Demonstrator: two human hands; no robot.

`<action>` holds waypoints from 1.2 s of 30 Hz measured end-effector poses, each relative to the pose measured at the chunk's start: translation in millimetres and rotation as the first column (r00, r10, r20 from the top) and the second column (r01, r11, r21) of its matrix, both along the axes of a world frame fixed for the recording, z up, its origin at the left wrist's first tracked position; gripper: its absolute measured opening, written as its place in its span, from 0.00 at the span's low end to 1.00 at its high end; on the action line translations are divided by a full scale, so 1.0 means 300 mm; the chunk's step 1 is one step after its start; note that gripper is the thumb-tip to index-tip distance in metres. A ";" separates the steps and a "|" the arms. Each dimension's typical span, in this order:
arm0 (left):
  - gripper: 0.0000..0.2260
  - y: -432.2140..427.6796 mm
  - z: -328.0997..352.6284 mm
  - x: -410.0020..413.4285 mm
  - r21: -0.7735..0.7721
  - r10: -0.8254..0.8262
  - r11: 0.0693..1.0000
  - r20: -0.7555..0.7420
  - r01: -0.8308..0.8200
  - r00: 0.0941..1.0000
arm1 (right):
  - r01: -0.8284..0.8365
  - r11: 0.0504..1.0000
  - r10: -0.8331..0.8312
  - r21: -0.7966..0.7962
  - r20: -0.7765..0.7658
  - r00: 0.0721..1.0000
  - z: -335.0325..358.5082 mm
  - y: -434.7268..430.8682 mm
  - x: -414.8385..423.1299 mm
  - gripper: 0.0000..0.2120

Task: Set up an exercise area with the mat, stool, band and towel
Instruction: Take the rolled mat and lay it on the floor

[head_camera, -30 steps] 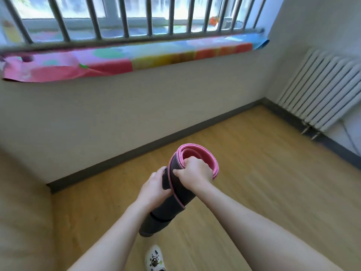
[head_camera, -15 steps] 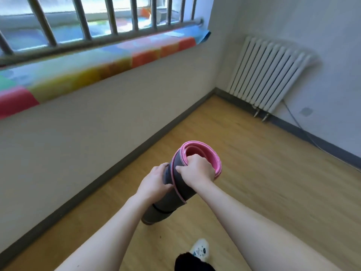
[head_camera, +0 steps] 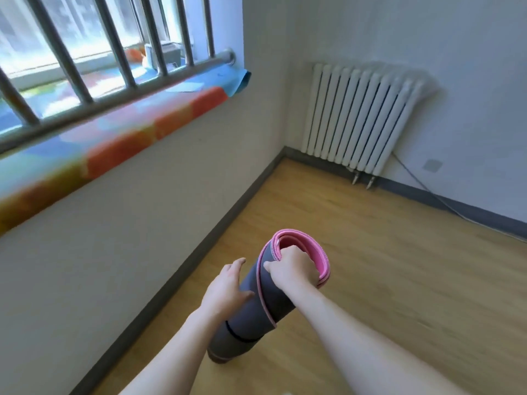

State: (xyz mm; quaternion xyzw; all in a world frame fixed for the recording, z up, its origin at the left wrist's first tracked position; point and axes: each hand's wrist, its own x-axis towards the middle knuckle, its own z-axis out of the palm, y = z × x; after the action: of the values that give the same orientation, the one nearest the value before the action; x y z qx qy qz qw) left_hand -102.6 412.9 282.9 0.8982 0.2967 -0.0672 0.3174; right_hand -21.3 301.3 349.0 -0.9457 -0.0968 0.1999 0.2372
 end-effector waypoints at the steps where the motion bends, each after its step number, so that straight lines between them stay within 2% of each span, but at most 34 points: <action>1: 0.36 0.006 -0.005 0.090 -0.007 -0.009 1.000 0.006 0.009 1.000 | 0.018 1.000 -0.018 0.006 -0.001 1.000 -0.004 0.009 0.086 0.09; 8: 0.31 0.030 0.017 0.510 0.018 -0.120 0.993 0.038 0.119 0.992 | 0.051 0.998 -0.052 0.034 0.032 0.998 -0.010 0.062 0.473 0.10; 13: 0.33 0.083 -0.027 0.776 0.025 -0.139 0.990 -0.004 0.139 0.990 | 0.127 0.990 -0.130 0.061 0.041 0.991 -0.028 0.094 0.750 0.11; 17: 0.31 0.143 -0.080 1.068 0.001 -0.155 0.988 0.002 0.155 0.988 | 0.162 0.983 -0.167 0.089 0.054 0.985 -0.068 0.156 1.029 0.12; 21: 0.31 0.217 -0.143 1.354 -0.023 -0.151 0.988 -0.013 0.151 0.988 | 0.232 0.967 -0.232 0.101 -0.010 0.973 -0.133 0.233 1.299 0.18; 25: 0.35 0.261 -0.214 1.603 -0.003 -0.165 0.986 -0.021 0.165 0.986 | 0.296 0.947 -0.289 0.126 -0.075 0.954 -0.242 0.271 1.537 0.18; 27: 0.38 0.247 -0.286 1.742 -0.013 -0.202 0.979 -0.027 0.202 0.979 | 0.328 0.936 -0.315 0.130 -0.110 0.943 -0.333 0.255 1.656 0.15; 30: 0.38 0.192 -0.379 1.881 -0.048 -0.238 0.970 -0.024 0.237 0.971 | 0.393 0.910 -0.376 0.131 -0.132 0.917 -0.434 0.196 1.777 0.12; 34: 0.36 0.073 -0.504 2.011 -0.048 -0.276 0.960 0.010 0.276 0.961 | 0.497 0.855 -0.475 0.152 -0.158 0.866 -0.532 0.047 1.949 0.17; 36: 0.36 -0.024 -0.563 2.066 -0.048 -0.296 0.953 0.046 0.298 0.954 | 0.516 0.845 -0.495 0.141 -0.160 0.854 -0.584 -0.053 2.012 0.16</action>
State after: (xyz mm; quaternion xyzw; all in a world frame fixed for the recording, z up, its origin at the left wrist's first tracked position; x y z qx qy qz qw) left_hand 517.2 405.8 114.1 0.9248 0.1503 -0.1050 0.3334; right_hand 582.1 285.4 173.9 -0.8992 0.1523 0.1761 0.3705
